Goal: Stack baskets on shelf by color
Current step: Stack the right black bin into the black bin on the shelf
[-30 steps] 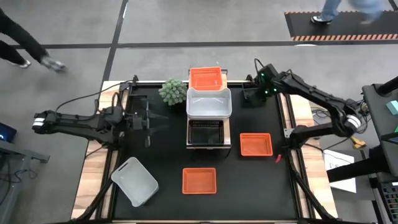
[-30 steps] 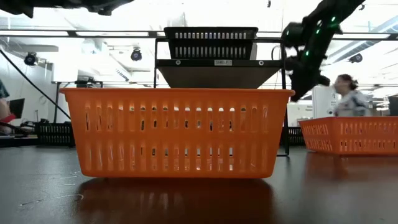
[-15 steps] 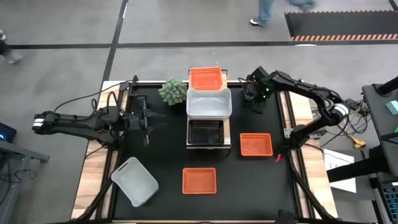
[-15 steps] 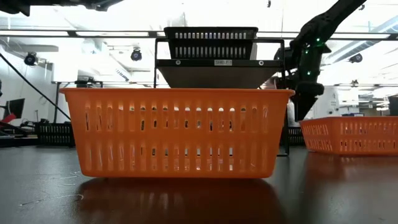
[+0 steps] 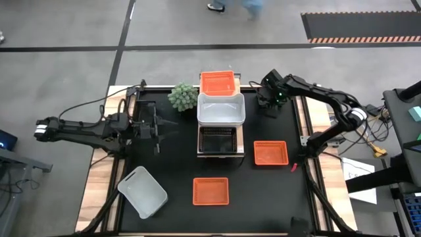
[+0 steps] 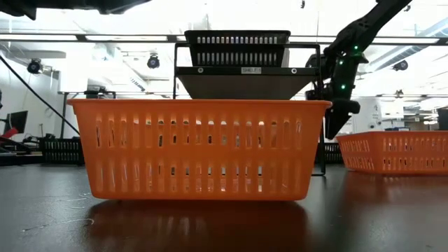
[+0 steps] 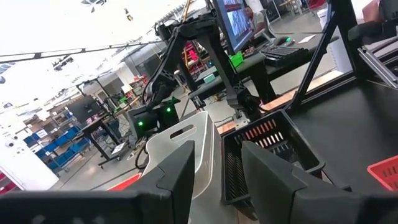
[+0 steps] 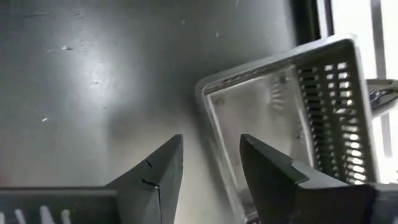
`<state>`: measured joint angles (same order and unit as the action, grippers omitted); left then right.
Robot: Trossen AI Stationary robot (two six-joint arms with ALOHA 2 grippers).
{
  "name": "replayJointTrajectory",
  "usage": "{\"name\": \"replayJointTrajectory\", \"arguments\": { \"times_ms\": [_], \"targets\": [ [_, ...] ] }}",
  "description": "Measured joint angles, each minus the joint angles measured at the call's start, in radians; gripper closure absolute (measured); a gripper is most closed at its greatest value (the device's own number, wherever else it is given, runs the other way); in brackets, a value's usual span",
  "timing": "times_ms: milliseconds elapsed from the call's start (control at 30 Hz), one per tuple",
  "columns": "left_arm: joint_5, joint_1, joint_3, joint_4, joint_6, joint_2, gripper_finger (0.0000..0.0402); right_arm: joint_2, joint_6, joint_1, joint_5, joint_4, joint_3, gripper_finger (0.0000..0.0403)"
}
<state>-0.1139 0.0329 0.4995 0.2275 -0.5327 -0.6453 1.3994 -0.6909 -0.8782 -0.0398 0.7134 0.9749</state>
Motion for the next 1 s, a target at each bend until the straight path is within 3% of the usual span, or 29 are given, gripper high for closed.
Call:
{"name": "replayJointTrajectory", "arguments": {
  "times_ms": [367, 600, 667, 1000],
  "targets": [
    [0.0, 0.0, -0.003, 0.0, 0.0, -0.002, 0.0283, 0.104, -0.003, -0.002, 0.015, -0.022, -0.001, 0.0282],
    [0.0, 0.0, -0.005, -0.001, 0.001, -0.002, 0.0283, 0.111, 0.022, -0.001, 0.025, -0.021, -0.001, 0.0379],
    [0.0, 0.0, -0.006, 0.0, 0.001, -0.004, 0.0283, 0.092, 0.067, 0.003, 0.063, -0.014, -0.001, 0.0388],
    [0.0, 0.0, -0.011, -0.001, 0.001, -0.004, 0.0283, -0.056, 0.293, 0.114, 0.257, 0.301, 0.163, 0.0394]
  ]
}}
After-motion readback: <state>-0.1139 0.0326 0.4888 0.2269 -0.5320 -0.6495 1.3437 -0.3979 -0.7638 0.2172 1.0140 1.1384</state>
